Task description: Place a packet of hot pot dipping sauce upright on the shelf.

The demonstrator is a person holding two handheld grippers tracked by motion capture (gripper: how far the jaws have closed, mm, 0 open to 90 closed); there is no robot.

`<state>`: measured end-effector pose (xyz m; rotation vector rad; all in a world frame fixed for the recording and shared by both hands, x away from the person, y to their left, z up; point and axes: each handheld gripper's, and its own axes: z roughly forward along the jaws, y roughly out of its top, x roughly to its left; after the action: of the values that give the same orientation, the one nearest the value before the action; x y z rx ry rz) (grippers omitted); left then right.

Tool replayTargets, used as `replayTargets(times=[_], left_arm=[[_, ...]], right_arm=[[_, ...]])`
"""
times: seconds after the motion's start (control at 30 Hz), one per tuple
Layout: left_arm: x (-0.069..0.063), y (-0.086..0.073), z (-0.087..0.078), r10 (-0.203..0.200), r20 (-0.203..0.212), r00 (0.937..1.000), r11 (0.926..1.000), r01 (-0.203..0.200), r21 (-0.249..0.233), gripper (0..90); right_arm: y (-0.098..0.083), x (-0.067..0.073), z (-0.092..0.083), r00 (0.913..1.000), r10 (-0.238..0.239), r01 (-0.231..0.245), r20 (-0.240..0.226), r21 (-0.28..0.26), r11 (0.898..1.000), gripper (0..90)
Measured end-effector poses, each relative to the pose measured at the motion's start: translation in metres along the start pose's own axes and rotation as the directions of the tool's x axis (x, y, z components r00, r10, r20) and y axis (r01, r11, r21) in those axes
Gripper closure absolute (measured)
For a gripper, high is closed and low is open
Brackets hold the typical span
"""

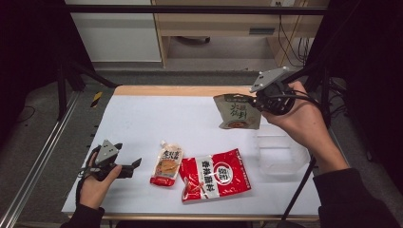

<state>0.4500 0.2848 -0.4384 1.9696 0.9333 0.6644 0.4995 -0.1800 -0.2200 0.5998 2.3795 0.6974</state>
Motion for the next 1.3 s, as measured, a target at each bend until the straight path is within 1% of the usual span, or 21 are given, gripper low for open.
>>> replayTargets(times=[0.03,0.07,0.1,0.13,0.2,0.27,0.33,0.37,0.43,0.47,0.53,0.57,0.6,0.7,0.8,0.9,1.07,1.23,1.3], left_arm=[[-0.001,0.001,0.000,0.000,-0.009,1.0000,1.0000,0.000,-0.002,7.6],[-0.001,0.001,0.000,0.000,-0.009,1.0000,1.0000,0.000,-0.002,7.6],[0.000,0.002,0.001,-0.005,-0.033,0.9994,0.9999,0.004,-0.016,7.6],[0.000,0.003,0.001,-0.008,-0.045,0.9990,0.9996,0.007,-0.026,7.6],[0.002,0.004,0.000,-0.012,-0.061,0.9981,0.9992,0.010,-0.039,7.6],[0.004,0.003,0.000,-0.016,-0.070,0.9974,0.9992,0.013,-0.039,7.6],[0.007,0.002,-0.002,-0.028,-0.087,0.9958,0.9987,0.024,-0.045,7.6],[0.009,0.002,-0.004,-0.042,-0.091,0.9950,0.9979,0.037,-0.053,7.6],[0.012,0.000,-0.004,-0.055,-0.095,0.9940,0.9973,0.050,-0.055,7.6],[0.012,0.000,-0.004,-0.055,-0.097,0.9938,0.9974,0.050,-0.052,7.6],[0.015,0.000,-0.004,-0.035,-0.101,0.9942,0.9987,0.032,-0.039,7.6],[0.017,0.000,-0.005,-0.013,-0.121,0.9926,0.9995,0.009,-0.031,7.6],[0.019,0.000,-0.006,-0.008,-0.129,0.9916,0.9996,0.004,-0.030,7.5],[0.025,-0.003,-0.007,-0.038,-0.124,0.9916,0.9989,0.035,-0.032,7.5],[0.027,-0.004,-0.007,-0.052,-0.126,0.9906,0.9983,0.048,-0.031,7.5],[0.025,-0.004,-0.005,-0.039,-0.123,0.9917,0.9992,0.037,-0.016,7.4],[0.023,-0.004,-0.003,-0.035,-0.124,0.9917,0.9994,0.034,-0.010,7.3],[0.026,-0.006,-0.003,-0.049,-0.122,0.9912,0.9988,0.048,-0.010,7.3],[0.027,-0.007,-0.003,-0.053,-0.120,0.9914,0.9986,0.052,-0.007,7.3]], right_arm=[[-0.002,-0.003,-0.001,1.0000,-0.002,0.002,0.004,0.003,1.000,90.0],[-0.002,-0.003,-0.001,1.0000,-0.002,0.002,0.004,0.003,1.000,90.0],[-0.006,-0.009,-0.002,0.9999,0.006,-0.006,0.014,0.006,1.000,90.0],[-0.008,-0.011,-0.002,0.9998,0.012,-0.012,0.018,0.008,1.000,90.0],[-0.013,-0.017,-0.004,0.9994,0.026,-0.027,0.024,0.006,1.000,90.0],[-0.018,-0.022,-0.006,0.9988,0.035,-0.035,0.034,0.007,0.999,90.0],[-0.023,-0.027,-0.007,0.9979,0.043,-0.043,0.048,0.010,0.999,90.0],[-0.025,-0.029,-0.008,0.9975,0.048,-0.048,0.052,0.010,0.999,90.0],[-0.030,-0.035,-0.008,0.9960,0.063,-0.063,0.063,0.007,0.998,90.0],[-0.032,-0.037,-0.008,0.9953,0.069,-0.069,0.067,0.006,0.998,90.0],[-0.037,-0.041,-0.007,0.9942,0.080,-0.080,0.072,0.002,0.997,90.0],[-0.038,-0.042,-0.007,0.9940,0.083,-0.083,0.072,0.000,0.997,90.0],[-0.040,-0.045,-0.007,0.9932,0.088,-0.089,0.075,0.000,0.996,90.0],[-0.044,-0.049,-0.007,0.9915,0.099,-0.099,0.084,-0.008,0.995,90.0],[-0.047,-0.052,-0.006,0.9906,0.104,-0.104,0.088,-0.012,0.995,90.0],[-0.052,-0.057,-0.004,0.9879,0.123,-0.121,0.094,-0.026,0.992,90.0],[-0.058,-0.063,0.000,0.9863,0.129,-0.128,0.103,-0.020,0.992,90.0],[-0.064,-0.066,0.002,0.9845,0.138,-0.136,0.107,-0.030,0.990,90.0],[-0.070,-0.068,0.002,0.9821,0.151,-0.147,0.113,-0.038,0.988,90.0]])
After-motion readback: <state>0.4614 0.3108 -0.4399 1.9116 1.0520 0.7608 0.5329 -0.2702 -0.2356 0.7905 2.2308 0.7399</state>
